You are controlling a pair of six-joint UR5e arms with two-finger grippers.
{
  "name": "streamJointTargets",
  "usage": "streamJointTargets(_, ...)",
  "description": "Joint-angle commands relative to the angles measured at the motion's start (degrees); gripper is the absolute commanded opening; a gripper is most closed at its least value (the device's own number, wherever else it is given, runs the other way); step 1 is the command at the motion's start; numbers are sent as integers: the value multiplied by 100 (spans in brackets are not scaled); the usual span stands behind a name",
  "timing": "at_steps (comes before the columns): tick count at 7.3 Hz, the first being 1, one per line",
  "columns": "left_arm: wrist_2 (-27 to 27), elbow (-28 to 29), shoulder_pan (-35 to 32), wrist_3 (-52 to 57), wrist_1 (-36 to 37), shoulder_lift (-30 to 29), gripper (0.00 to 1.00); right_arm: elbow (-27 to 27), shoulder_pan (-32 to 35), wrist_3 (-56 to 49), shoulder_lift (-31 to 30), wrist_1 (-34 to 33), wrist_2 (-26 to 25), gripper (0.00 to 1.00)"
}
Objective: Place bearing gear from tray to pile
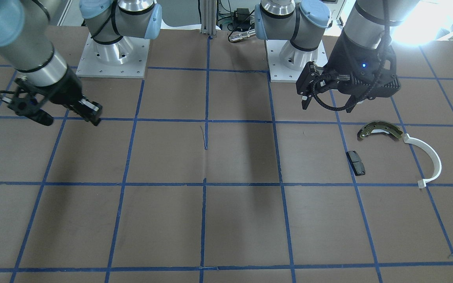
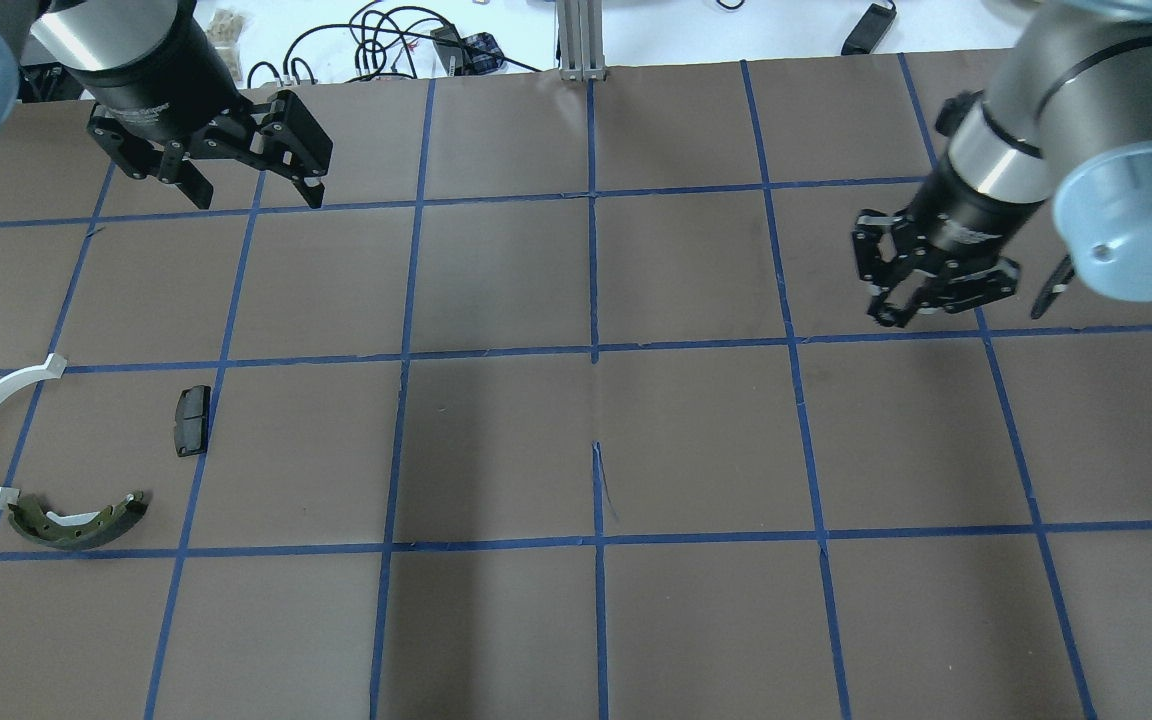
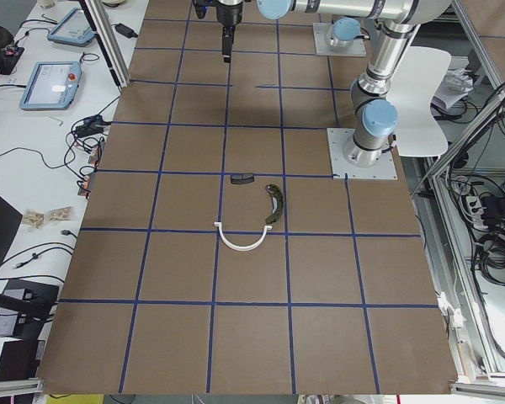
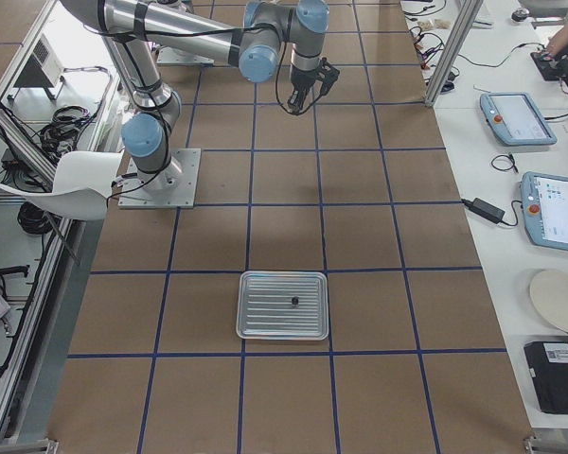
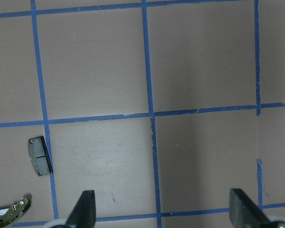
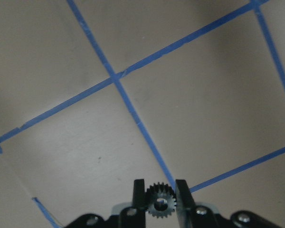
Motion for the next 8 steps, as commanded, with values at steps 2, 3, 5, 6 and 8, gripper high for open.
streamJointTargets(2, -2, 0, 4, 0, -1, 0, 100, -48, 1824, 2333, 1400, -2066, 111, 1)
streamJointTargets(3, 7, 0, 4, 0, -1, 0, 100, -22, 2116, 2512, 1736, -2630, 14, 2)
streamJointTargets(5, 7, -9, 4, 9, -10, 0, 100, -21, 2189, 2514, 1931, -2706, -49, 6)
streamJointTargets(6, -2, 0, 39, 35, -1, 0, 100, -30, 2189, 2505, 2124, -2950, 4, 13)
streamJointTargets(8, 59, -9, 135, 35, -211, 61, 100, -39, 2189, 2470, 2222, -3145, 5, 88)
